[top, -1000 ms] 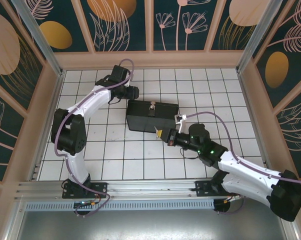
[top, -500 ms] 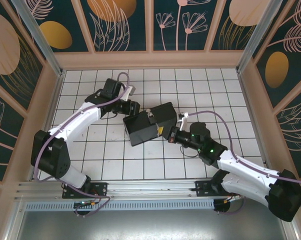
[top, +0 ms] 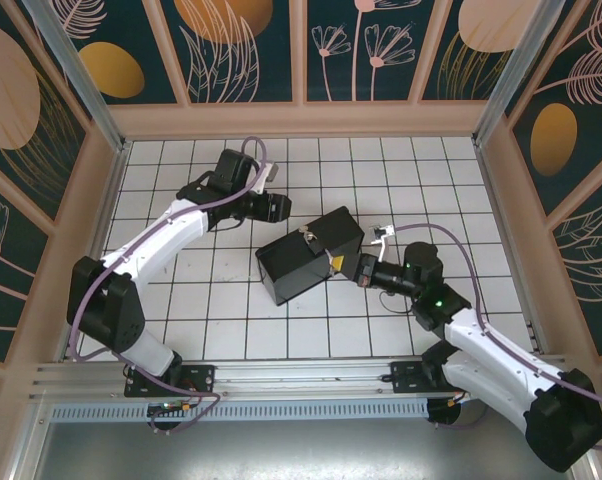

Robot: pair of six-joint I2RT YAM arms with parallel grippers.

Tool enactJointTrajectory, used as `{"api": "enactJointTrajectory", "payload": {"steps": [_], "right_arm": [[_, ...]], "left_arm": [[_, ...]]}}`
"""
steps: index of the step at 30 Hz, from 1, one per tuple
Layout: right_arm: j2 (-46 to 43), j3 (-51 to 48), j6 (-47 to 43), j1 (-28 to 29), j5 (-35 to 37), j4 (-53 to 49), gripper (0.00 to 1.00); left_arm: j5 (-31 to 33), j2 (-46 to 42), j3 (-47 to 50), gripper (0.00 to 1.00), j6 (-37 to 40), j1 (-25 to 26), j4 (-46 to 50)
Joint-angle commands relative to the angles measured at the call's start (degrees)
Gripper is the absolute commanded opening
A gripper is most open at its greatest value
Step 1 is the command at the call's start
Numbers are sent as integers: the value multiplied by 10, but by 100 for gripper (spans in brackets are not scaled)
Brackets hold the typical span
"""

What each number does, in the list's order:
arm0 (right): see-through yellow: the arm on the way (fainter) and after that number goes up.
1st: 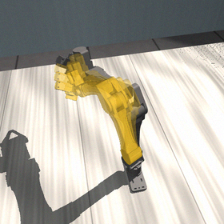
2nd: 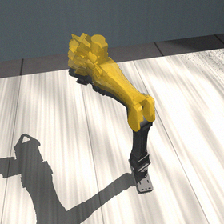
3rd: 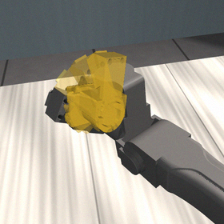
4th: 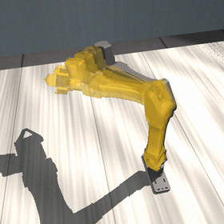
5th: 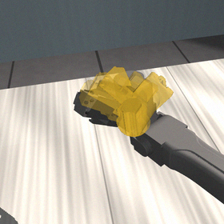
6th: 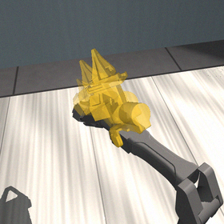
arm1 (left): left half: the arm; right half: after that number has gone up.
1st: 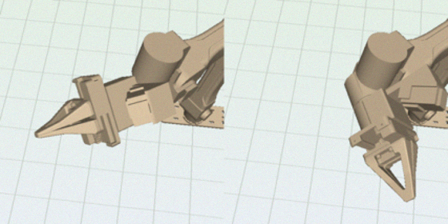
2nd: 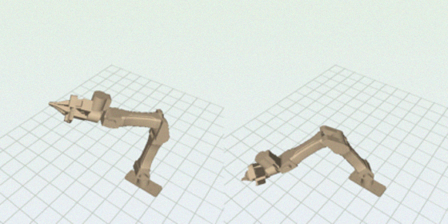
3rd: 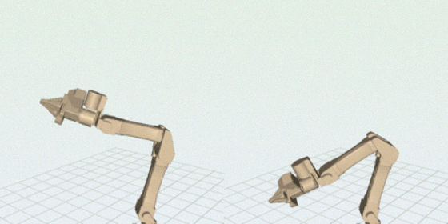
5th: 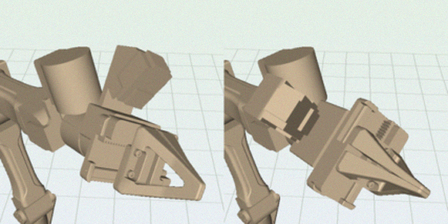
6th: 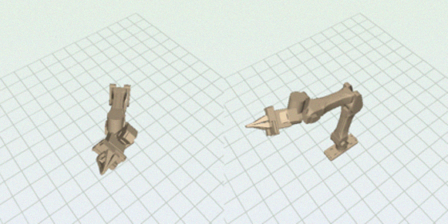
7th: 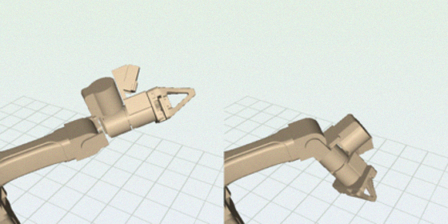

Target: Unlock the padlock with the key

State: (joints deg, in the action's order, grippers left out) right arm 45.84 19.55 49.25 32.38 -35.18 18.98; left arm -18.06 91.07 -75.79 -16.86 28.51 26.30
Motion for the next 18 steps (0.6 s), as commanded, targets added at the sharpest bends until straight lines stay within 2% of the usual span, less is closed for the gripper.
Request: {"api": "enactJointTrajectory", "payload": {"steps": [1,5,9,18], "right_arm": [[16,-19,23,-7,-72,51,0],[37,-29,42,-28,-101,90,0],[39,-33,60,-50,-117,108,0],[82,-18,95,-59,-138,145,0]], "left_arm": [[-23,4,-42,63,38,12,1],[-1,26,-76,70,120,46,58],[12,19,-50,74,140,48,44],[5,23,-28,73,158,53,14]]}}
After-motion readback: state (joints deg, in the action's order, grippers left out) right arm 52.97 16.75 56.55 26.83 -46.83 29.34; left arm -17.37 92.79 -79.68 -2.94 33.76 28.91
